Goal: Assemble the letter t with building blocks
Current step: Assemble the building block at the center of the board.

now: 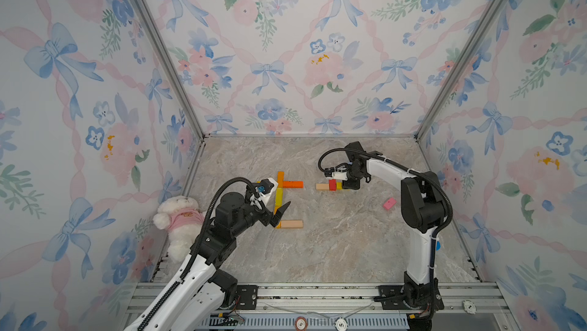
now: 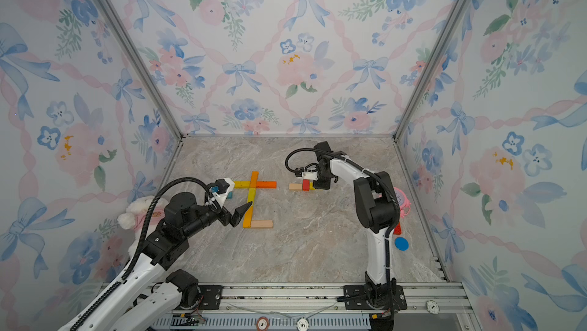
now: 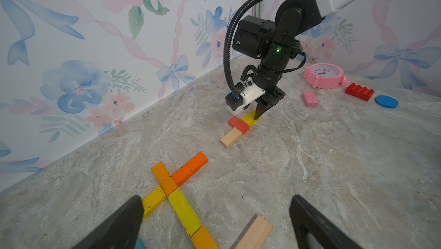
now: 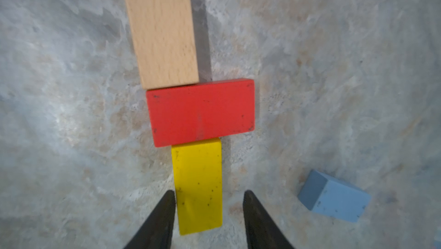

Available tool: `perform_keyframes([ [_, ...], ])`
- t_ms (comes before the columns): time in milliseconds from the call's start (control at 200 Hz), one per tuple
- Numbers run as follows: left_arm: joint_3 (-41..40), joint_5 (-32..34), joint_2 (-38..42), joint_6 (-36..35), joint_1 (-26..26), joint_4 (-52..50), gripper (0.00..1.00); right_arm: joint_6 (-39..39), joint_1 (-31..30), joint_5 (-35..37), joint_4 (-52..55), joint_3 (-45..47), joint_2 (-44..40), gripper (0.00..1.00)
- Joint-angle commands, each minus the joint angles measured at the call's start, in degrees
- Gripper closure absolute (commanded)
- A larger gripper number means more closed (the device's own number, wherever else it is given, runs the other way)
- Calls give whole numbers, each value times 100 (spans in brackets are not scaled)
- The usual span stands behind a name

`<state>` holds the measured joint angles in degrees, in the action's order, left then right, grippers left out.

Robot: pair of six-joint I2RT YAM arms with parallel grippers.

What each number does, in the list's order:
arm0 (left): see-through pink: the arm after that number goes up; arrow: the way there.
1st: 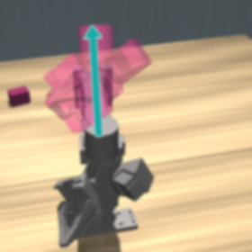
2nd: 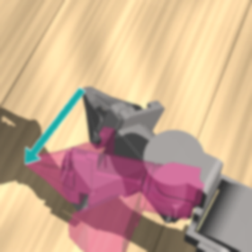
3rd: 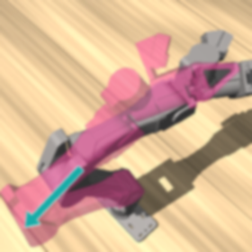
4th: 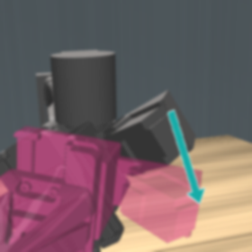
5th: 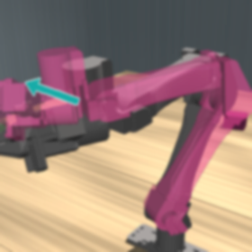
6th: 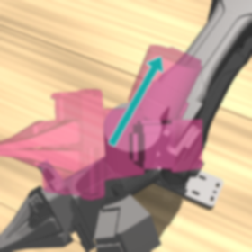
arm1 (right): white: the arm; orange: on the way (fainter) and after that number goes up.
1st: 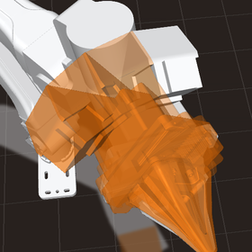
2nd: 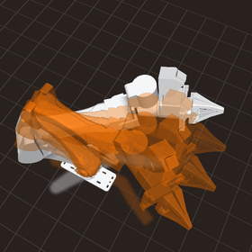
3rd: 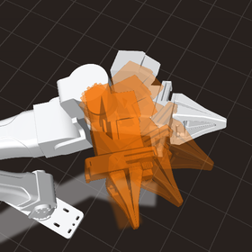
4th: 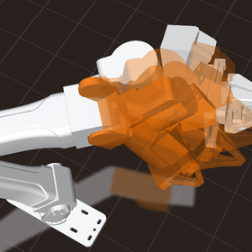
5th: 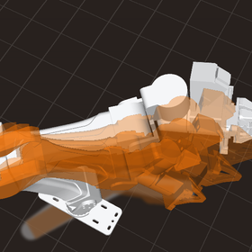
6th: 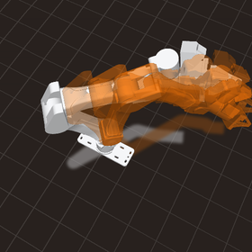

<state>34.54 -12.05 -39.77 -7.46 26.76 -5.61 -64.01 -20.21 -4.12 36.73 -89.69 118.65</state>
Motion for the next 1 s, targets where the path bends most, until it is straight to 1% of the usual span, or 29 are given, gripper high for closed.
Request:
perform_keyframes([
  [0, -107, -78, 78, -57, 3, 159, 2, 274, 67, -244, -239, 152, -490, 50],
  [70, -104, -71, 85, -64, 9, 154, 2, 275, 73, -312, -302, 273, -684, 49],
  [225, -106, -76, 83, -64, 5, 158, 2, 305, 70, -455, -22, 388, -937, 48],
  [275, -98, -78, 79, -65, 7, 156, 2, 448, 87, -518, -115, 460, -1007, 49],
  [330, -99, -87, 62, -65, 9, 163, 2, 810, 113, -554, -237, 429, -1013, 49],
  [440, -80, -104, 55, -66, 10, 156, 2, 1351, 244, -542, -230, 143, -776, 56],
  [525, -90, -105, 80, -61, 6, 156, 2, 1421, 238, -322, -352, 79, -582, 56],
  [685, -114, -78, 124, -56, 4, 156, 2, 1589, 289, -313, -452, -141, -216, 56],
  [830, -109, -69, 125, -62, 8, 160, 2, 1602, 290, -161, -322, -503, 165, 56],
  [995, -124, -43, 128, -68, 4, 161, 2, 1680, 298, -124, -316, -748, 426, 56],
])
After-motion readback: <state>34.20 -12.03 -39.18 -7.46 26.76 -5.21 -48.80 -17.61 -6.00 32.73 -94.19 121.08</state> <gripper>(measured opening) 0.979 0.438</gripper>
